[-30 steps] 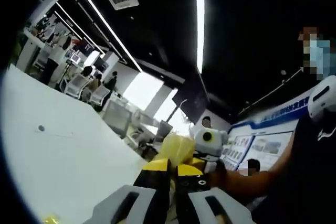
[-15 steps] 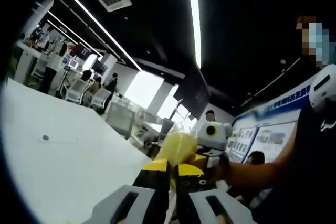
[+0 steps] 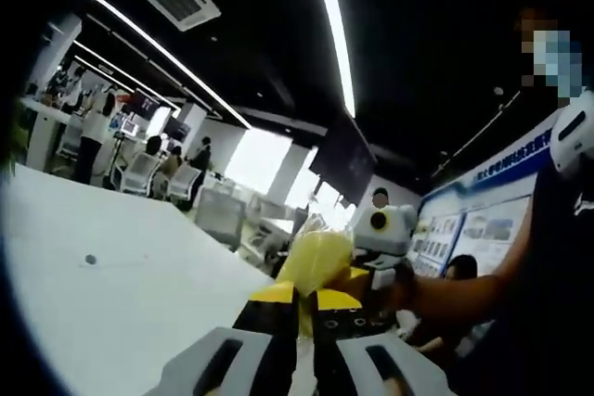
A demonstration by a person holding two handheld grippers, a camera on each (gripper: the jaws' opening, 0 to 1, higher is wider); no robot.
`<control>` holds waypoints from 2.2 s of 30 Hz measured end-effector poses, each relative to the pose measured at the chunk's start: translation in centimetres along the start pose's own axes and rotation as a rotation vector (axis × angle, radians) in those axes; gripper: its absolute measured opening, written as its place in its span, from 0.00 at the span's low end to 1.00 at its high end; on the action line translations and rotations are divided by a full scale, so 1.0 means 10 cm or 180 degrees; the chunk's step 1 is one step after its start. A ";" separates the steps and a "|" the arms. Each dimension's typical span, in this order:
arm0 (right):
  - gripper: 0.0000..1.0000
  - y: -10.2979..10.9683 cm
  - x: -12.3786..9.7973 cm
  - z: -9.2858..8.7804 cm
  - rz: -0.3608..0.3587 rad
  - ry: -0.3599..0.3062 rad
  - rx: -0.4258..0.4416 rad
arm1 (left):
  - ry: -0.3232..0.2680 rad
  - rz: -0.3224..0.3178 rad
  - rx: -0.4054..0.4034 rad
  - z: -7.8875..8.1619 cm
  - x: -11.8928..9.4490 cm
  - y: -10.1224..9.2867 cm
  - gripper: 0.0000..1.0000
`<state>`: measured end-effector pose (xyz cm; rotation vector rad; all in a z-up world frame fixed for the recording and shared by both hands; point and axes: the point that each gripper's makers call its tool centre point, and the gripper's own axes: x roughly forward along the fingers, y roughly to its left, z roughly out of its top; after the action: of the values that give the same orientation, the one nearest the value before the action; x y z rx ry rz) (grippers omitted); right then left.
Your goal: Compare the silicone blocks by pressing each to a similar depth, holding the contact briefly, and releasing to observe deformation and rebound differences across the visible hardness samples.
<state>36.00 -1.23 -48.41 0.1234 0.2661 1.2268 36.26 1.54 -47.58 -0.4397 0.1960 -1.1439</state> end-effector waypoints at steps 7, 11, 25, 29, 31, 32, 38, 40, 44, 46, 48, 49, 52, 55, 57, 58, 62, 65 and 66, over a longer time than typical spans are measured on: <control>0.00 0.02 -0.03 -0.01 0.0022 -0.0006 0.0032 | 0.0062 -0.0002 -0.0011 -0.01 0.01 -0.03 0.02; 0.00 0.04 -0.04 0.02 0.0020 -0.0031 0.0001 | 0.0044 -0.0022 -0.0008 0.01 0.01 -0.04 0.02; 0.00 0.05 -0.05 -0.01 0.0044 -0.0048 -0.0044 | 0.0072 -0.0007 0.0009 -0.02 0.02 -0.05 0.03; 0.00 0.05 -0.06 -0.01 0.0044 -0.0066 -0.0043 | 0.0077 -0.0015 -0.0007 -0.01 0.03 -0.06 0.03; 0.00 0.05 -0.06 0.00 0.0043 -0.0064 -0.0046 | 0.0081 -0.0017 0.0012 0.00 0.03 -0.05 0.03; 0.00 0.05 -0.06 0.00 0.0040 -0.0061 -0.0053 | 0.0090 -0.0016 0.0046 -0.01 0.03 -0.05 0.02; 0.00 0.04 -0.06 0.01 0.0002 -0.0047 -0.0061 | 0.0079 0.0028 0.0081 0.00 0.03 -0.06 0.01; 0.00 0.02 -0.06 0.01 0.0021 -0.0081 -0.0014 | 0.0079 0.0035 0.0073 0.01 0.03 -0.06 0.00; 0.06 -0.01 -0.02 0.04 -0.0056 -0.0219 -0.0053 | 0.0026 0.0061 -0.0100 0.07 0.02 -0.01 0.00; 0.09 -0.04 0.00 0.06 -0.0099 -0.0245 -0.0157 | 0.0026 0.0069 -0.0074 0.08 0.01 0.01 0.00; 0.12 -0.05 0.02 0.06 -0.0099 -0.0250 -0.0130 | 0.0000 0.0060 -0.0141 0.10 0.00 0.02 0.00; 0.14 -0.05 0.03 0.06 -0.0111 -0.0253 -0.0140 | -0.0008 0.0068 -0.0137 0.10 0.00 0.01 0.00; 0.33 -0.09 0.04 0.13 -0.0188 -0.0371 -0.0147 | 0.0019 0.0096 -0.0118 0.10 0.01 0.03 0.00; 0.65 -0.22 0.03 0.16 -0.0423 -0.0408 -0.0142 | 0.0021 0.0097 -0.0152 0.09 -0.01 0.04 0.00; 0.89 -0.26 0.03 0.18 -0.0464 -0.0484 -0.0080 | 0.0004 0.0098 -0.0166 0.09 -0.01 0.04 0.00; 0.97 -0.31 0.00 0.24 -0.0548 -0.0612 -0.0045 | -0.0003 0.0098 -0.0180 0.09 0.00 0.05 0.00; 0.97 -0.32 -0.07 0.22 -0.0609 -0.0613 -0.0169 | -0.0016 0.0090 -0.0195 0.11 0.00 0.05 0.00; 0.97 -0.35 -0.10 0.18 -0.0626 -0.0530 -0.0142 | -0.0027 0.0076 -0.0208 0.13 0.01 0.05 0.00; 0.97 -0.36 -0.11 0.15 -0.0645 -0.0472 -0.0096 | -0.0028 0.0070 -0.0213 0.13 0.02 0.05 0.00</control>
<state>39.33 -3.44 -47.70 0.1567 0.1272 1.0146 37.27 1.88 -46.60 -0.5008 0.2314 -1.1161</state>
